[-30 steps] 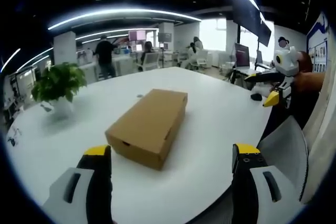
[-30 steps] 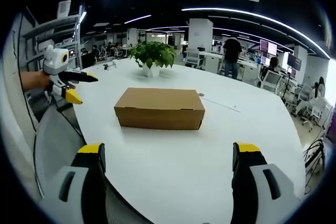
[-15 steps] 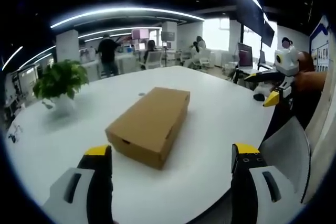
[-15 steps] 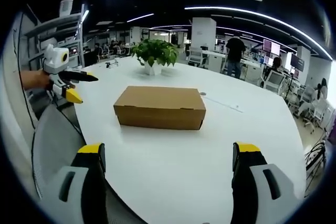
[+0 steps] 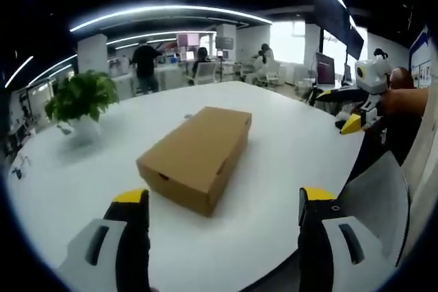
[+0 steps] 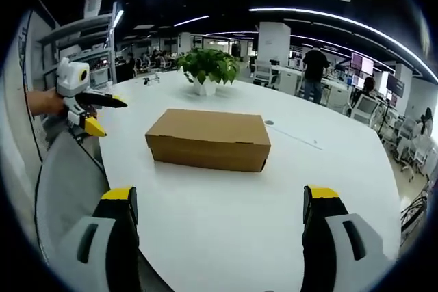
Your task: Operate the shoe box by opening the lid, removing the specified soft item, and placing it in the target area until the item is outside and the box remains undamaged.
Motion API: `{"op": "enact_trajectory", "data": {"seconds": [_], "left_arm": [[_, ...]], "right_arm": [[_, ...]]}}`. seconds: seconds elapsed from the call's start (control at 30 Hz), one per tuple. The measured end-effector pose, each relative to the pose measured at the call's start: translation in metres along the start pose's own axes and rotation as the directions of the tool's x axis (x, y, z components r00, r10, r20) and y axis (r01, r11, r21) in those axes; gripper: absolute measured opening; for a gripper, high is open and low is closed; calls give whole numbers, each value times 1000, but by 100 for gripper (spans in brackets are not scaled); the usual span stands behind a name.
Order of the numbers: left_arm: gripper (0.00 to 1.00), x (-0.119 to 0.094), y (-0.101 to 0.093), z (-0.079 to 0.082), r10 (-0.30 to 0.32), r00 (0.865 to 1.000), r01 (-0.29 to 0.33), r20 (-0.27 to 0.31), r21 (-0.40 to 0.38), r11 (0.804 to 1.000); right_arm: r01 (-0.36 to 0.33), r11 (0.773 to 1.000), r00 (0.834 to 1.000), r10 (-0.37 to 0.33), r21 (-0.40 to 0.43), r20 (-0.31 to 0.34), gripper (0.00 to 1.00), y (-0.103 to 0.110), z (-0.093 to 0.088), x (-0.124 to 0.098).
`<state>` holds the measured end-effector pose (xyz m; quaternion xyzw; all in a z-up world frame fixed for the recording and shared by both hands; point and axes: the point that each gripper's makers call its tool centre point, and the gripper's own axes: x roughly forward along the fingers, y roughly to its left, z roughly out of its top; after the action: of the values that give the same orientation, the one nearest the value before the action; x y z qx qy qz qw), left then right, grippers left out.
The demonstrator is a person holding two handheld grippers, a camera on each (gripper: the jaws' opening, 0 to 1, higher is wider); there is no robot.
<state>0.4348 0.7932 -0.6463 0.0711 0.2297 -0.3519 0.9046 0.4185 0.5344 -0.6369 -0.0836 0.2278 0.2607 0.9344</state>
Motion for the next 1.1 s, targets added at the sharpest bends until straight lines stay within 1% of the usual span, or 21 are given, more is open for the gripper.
{"op": "enact_trajectory", "data": {"seconds": [0.1,0.2,0.37,0.43,0.6,0.77,0.87,0.97,1.1], "left_arm": [[87,1,0,-1,4,1000,-4,9,-7,1000],[87,5,0,-4,16,1000,-16,2,-11,1000],[84,10,1,-6,45,999,-45,5,-22,999],[82,13,2,-8,48,999,-48,2,-28,998],[81,20,5,-11,64,998,-64,-8,-35,997],[79,29,9,-14,90,996,-91,-24,-24,996],[76,32,12,-15,104,994,-105,-27,-35,994],[71,37,15,-16,115,993,-116,-14,-64,991],[71,43,19,-17,134,991,-134,-10,-94,986]], "right_arm": [[-21,1000,1000,21,-6,-9,94,-1,-1,6],[-37,999,999,37,-15,-14,94,-4,-3,12],[-65,997,998,65,-37,-22,93,-9,-4,22],[-74,996,997,73,-44,-26,93,-12,-5,26],[-102,993,994,100,-64,-36,92,-19,-6,39],[-142,987,990,141,-77,-18,92,-24,-1,51],[-156,983,988,155,-92,-20,90,-28,0,58],[-168,980,986,165,-110,-34,89,-37,-3,67],[-183,975,983,178,-128,-46,86,-45,-4,76]]}}
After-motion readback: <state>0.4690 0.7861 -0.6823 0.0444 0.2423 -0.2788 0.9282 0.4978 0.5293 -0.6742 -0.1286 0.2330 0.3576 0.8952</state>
